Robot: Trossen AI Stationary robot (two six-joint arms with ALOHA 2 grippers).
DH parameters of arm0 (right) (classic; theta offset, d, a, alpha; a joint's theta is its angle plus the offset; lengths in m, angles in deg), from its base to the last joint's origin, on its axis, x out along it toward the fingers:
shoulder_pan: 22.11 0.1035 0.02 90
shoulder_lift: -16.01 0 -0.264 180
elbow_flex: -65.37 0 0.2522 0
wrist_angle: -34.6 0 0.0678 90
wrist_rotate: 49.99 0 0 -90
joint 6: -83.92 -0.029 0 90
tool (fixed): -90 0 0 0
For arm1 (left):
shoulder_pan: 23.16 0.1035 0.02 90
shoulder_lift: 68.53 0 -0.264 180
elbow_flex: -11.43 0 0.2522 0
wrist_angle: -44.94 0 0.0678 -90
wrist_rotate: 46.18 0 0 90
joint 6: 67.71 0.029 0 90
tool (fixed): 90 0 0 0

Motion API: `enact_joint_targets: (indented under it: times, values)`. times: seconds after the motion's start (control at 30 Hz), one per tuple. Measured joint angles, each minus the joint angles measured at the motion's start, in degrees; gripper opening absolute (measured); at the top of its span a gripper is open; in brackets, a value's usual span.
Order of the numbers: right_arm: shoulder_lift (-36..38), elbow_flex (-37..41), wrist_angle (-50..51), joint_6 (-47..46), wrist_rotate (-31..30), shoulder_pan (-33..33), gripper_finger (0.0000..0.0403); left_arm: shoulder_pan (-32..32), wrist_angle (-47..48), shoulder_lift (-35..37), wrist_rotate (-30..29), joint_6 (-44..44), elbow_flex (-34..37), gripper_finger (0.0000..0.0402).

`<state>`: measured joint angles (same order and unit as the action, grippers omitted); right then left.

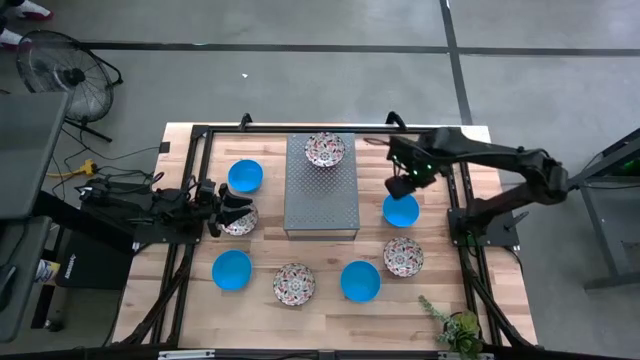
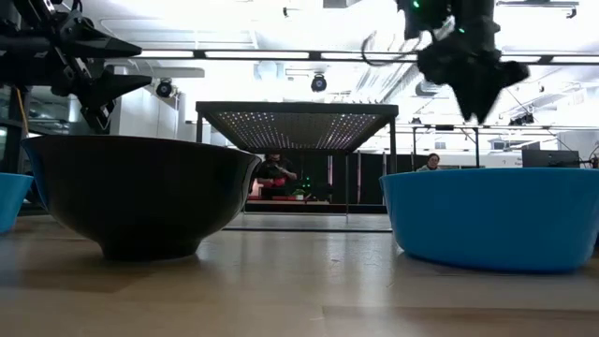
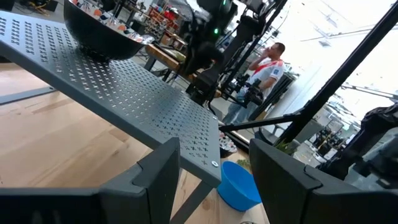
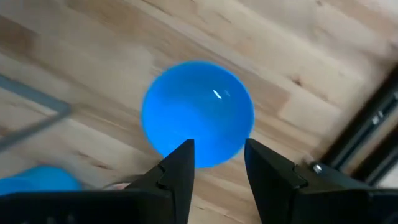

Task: Pick & Place Mini bowls
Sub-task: Put the blue bowl on the shelf

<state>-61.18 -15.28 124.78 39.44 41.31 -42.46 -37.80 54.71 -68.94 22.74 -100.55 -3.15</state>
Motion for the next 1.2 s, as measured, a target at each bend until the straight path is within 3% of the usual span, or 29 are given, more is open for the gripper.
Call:
enact_joint_targets:
  times: [0.2,0.57,1.2]
  values:
    - [3.7,9.2,-1.3,-4.1,-2.3,2.2,0.0129,0.0,0.0,0.0,0.0,0.0,0.0,0.0190]
    - [5.3,20.2,-12.9,-9.6,-1.8,6.7,0.0129,0.0,0.1,0.0,0.0,0.0,0.0,0.0190]
    - [5.3,23.7,-15.0,-24.5,-0.1,7.4,0.0129,0.0,0.1,0.0,0.0,0.0,0.0,0.0190]
